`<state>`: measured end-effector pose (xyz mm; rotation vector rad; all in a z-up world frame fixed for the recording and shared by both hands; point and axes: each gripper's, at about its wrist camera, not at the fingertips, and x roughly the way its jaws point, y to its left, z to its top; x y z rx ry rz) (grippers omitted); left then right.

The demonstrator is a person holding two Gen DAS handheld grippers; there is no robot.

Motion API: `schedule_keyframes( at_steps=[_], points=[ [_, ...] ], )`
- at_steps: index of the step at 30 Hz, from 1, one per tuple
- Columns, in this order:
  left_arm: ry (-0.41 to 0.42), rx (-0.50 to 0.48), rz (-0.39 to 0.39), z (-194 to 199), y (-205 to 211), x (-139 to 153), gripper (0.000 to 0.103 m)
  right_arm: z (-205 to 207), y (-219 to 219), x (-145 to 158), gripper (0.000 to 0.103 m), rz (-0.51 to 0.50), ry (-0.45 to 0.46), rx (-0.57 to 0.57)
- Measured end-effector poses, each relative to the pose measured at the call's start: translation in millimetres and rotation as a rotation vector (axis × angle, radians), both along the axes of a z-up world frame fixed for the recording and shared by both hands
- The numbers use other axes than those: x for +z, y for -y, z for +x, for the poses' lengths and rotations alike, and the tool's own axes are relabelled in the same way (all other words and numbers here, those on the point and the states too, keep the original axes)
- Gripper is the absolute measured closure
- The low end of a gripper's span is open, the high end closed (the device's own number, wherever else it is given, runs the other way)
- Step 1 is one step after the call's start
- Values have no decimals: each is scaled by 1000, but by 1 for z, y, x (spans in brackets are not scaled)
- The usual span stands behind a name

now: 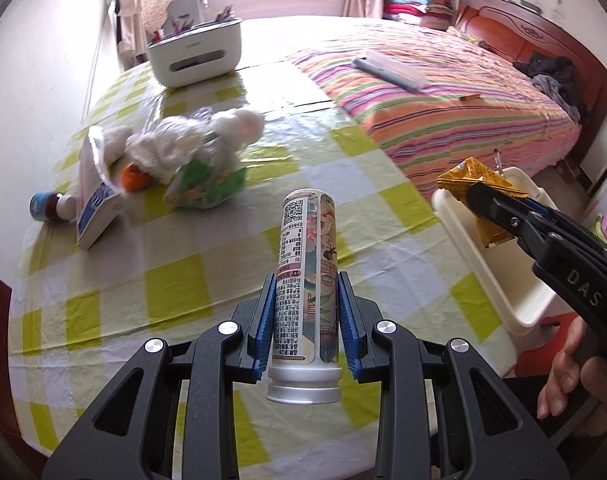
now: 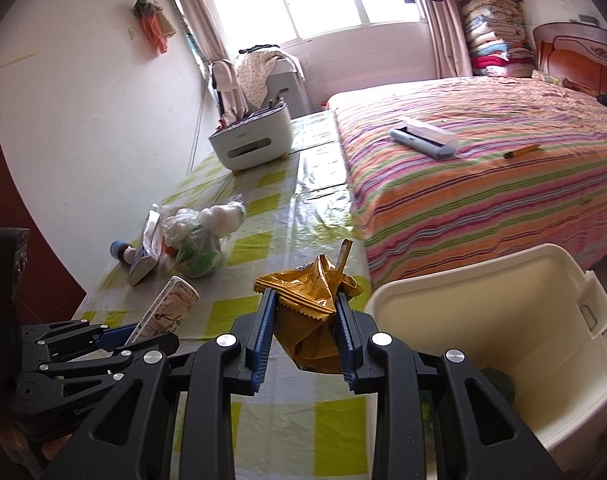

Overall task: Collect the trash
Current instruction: 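Carry the white tube and yellow wrapper in both tools over the white bin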

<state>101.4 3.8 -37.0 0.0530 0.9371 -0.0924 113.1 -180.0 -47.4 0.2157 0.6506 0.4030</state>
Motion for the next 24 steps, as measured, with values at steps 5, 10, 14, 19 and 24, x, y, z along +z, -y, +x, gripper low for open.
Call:
schedule_keyframes(
  at_steps=[5, 10, 14, 19, 24],
  points=[
    [6, -40, -3, 0, 20, 5, 74, -2, 24, -1, 75, 20, -4, -56],
    [17, -80, 3, -1, 39, 9, 74, -3, 45, -1, 75, 38, -6, -104],
    [28, -118, 6, -3, 58, 15, 74, -5, 61, -2, 73, 45, -7, -142],
    [34, -153, 3, -2, 76, 18, 74, -7, 81, -4, 73, 58, -15, -189],
    [36, -184, 4, -2, 92, 20, 74, -8, 97, -6, 73, 73, -22, -232]
  ],
)
